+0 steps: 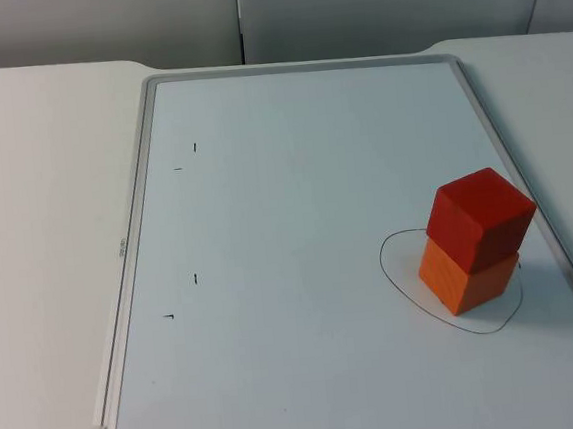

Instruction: Pick up one cube with the left hand and another cube with the right hand. First place the cube in the right hand at the target position, then stack the cube in the left hand on top.

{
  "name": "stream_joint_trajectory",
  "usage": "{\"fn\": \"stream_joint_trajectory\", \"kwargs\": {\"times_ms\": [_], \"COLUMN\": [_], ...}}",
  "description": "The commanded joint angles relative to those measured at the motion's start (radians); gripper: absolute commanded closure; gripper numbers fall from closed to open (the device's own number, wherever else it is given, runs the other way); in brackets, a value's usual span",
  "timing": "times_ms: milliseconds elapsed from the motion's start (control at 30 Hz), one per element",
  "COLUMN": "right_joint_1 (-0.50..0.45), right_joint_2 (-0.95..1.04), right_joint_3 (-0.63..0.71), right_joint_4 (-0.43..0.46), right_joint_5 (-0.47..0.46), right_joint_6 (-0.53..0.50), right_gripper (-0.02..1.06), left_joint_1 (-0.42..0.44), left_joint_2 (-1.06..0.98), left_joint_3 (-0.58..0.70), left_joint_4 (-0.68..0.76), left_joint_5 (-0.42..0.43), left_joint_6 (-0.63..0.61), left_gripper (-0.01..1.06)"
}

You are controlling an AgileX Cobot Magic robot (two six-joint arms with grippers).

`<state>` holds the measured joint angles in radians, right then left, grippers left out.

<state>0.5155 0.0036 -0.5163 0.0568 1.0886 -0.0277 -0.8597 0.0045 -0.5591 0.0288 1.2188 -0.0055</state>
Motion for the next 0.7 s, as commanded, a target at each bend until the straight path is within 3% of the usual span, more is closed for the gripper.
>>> {"fn": "stream_joint_trajectory", "kwargs": {"times_ms": [0, 167, 400, 667], "right_joint_1": [0.005, 0.005, 0.005, 0.005], "right_joint_2": [-0.004, -0.004, -0.004, -0.004], "right_joint_3": [0.007, 0.007, 0.007, 0.007], "right_joint_4": [-0.010, -0.010, -0.010, -0.014], "right_joint_5": [-0.008, -0.008, -0.008, -0.008], "right_joint_6": [0.009, 0.014, 0.014, 0.028], "right_gripper": [0.25, 0.24, 0.02, 0.00], "left_joint_1": [-0.007, -0.007, -0.007, -0.007], "left_joint_2": [-0.005, -0.005, -0.005, -0.005], "left_joint_3": [0.002, 0.002, 0.002, 0.002], "left_joint_4": [-0.001, -0.001, -0.001, -0.001], "left_joint_5": [-0.001, -0.001, -0.001, -0.001], "left_joint_6": [-0.005, -0.005, -0.005, -0.005], "left_gripper": [0.00, 0.00, 0.00, 0.00]}}
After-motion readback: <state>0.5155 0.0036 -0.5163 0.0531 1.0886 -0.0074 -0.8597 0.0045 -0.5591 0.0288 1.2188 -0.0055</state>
